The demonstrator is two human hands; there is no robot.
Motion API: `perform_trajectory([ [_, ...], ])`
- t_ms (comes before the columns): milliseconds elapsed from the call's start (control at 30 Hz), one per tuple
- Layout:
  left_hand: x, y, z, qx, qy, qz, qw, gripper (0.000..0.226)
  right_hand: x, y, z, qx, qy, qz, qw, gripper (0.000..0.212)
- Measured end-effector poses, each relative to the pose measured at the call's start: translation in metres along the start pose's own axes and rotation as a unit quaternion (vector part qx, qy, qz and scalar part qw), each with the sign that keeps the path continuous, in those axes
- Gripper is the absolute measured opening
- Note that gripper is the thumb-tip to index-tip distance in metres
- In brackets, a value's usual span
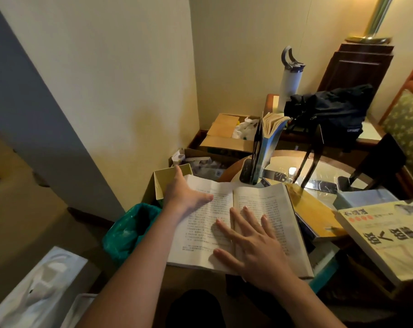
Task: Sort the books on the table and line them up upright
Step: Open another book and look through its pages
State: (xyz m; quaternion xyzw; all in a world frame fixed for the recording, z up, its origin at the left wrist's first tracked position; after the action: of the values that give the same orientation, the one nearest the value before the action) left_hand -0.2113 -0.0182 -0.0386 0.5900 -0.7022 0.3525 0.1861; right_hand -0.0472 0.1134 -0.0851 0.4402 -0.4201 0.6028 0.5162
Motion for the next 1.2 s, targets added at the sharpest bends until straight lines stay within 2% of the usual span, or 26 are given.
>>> perform_trajectory([
  [100,0.002,0.005,-0.011,-0.018,0.027,-0.040,0.999,0.133,-0.002,0.001,-0.001,-0.007,0.010,0.002,1.000,0.061],
  [167,0.005,-0.003,-0.006,-0.021,0.005,-0.042,0.999,0.125,-0.004,0.003,-0.002,-0.021,0.019,0.000,1.000,0.063],
  [200,0.006,-0.009,0.003,-0.019,-0.024,-0.023,0.999,0.115,-0.005,0.004,-0.002,-0.028,0.021,-0.001,0.999,0.065],
  [300,0.004,-0.033,0.040,-0.024,-0.138,0.098,0.985,0.057,-0.005,0.008,0.004,-0.056,0.017,-0.002,0.998,0.066],
  [367,0.001,-0.045,0.061,0.010,-0.243,0.180,0.953,0.045,-0.004,0.011,0.014,-0.070,0.007,-0.009,0.997,0.066],
  [467,-0.003,-0.050,0.074,0.045,-0.332,0.235,0.913,0.047,-0.004,0.030,0.024,-0.063,-0.023,-0.040,0.997,0.065],
  [633,-0.007,-0.048,0.072,0.055,-0.360,0.231,0.902,0.041,0.004,0.087,0.012,-0.048,0.018,-0.053,0.997,0.063],
  [733,-0.006,-0.050,0.067,0.027,-0.345,0.214,0.913,0.048,0.004,0.094,0.010,-0.038,0.026,-0.062,0.997,0.062],
  [867,-0.003,-0.049,0.058,-0.063,-0.291,0.163,0.941,0.065,-0.001,0.083,0.008,-0.053,0.061,-0.064,0.995,0.059],
  [1067,-0.003,-0.052,0.056,-0.082,-0.310,0.176,0.931,0.059,-0.004,0.062,0.031,-0.065,0.048,-0.075,0.994,0.059],
  [1200,-0.005,-0.049,0.055,-0.071,-0.335,0.187,0.921,0.058,0.005,0.097,0.025,-0.057,0.088,-0.090,0.990,0.060],
])
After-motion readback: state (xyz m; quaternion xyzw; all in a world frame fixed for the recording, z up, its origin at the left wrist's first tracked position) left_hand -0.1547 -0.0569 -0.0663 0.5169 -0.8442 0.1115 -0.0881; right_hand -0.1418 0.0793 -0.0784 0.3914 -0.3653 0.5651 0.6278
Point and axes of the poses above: each hand's wrist, its own y-axis towards the middle knuckle, its own x-axis out of the back of the hand, z = x × y, the point moved 5 cm from there along y, towards the middle knuckle, and after that the axes turned 7 degrees about x, right-handed, at the moved point
